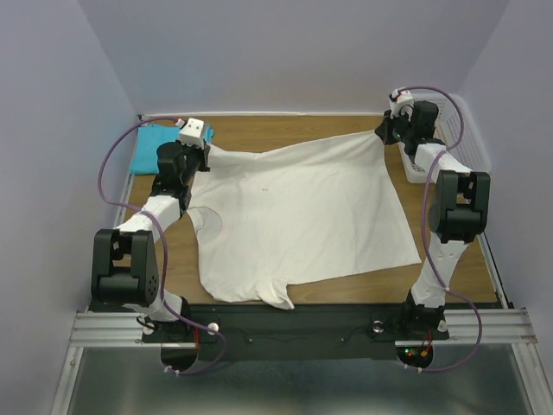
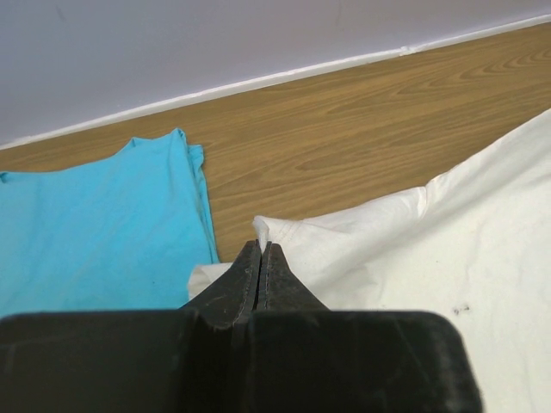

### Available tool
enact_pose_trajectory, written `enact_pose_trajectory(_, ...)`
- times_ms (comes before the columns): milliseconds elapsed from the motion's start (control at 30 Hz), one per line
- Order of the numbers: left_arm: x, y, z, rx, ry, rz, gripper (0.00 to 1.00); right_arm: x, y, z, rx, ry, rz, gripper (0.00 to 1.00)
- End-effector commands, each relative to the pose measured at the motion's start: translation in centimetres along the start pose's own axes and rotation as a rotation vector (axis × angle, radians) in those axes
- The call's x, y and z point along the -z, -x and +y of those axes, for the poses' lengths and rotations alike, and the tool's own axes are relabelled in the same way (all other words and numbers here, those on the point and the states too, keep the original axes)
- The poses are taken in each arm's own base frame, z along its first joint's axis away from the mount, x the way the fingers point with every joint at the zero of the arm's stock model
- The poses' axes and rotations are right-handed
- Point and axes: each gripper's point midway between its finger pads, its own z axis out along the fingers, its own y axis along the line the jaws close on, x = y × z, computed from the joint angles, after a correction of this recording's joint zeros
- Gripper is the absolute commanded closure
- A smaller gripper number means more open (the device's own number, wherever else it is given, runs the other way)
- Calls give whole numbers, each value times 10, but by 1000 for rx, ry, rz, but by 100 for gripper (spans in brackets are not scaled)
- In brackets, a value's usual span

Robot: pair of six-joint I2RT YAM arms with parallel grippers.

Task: Fold and stack the t-shirts

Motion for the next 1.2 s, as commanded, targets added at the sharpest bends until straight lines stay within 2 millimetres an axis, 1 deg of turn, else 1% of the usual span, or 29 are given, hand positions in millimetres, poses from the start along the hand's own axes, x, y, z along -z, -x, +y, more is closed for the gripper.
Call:
enact_pose_trajectory(0,9,35,0,-25,13,-97,100,16,44,-7,54,-31,-111,99)
enact_pose_trajectory(200,15,38,-2,-27,14,-107,100,15,44,-8,54,-33,-111,99)
enact_pose_trajectory(567,22,28,-6,-19,20,-85,100,15,42,-6,40,-27,-109,99)
enact_pose_trajectory(800,32,28,-19,-3,30,-91,100,14,41,-8,41,-34,-107,99)
enact_pose_trajectory(1033,36,27,-22,-3,52,-86,100,13,39,-8,37,-34,-103,99)
enact_pose_trajectory(1167,37,28,-23,-3,52,-86,100,16,39,-8,44,-39,-102,99)
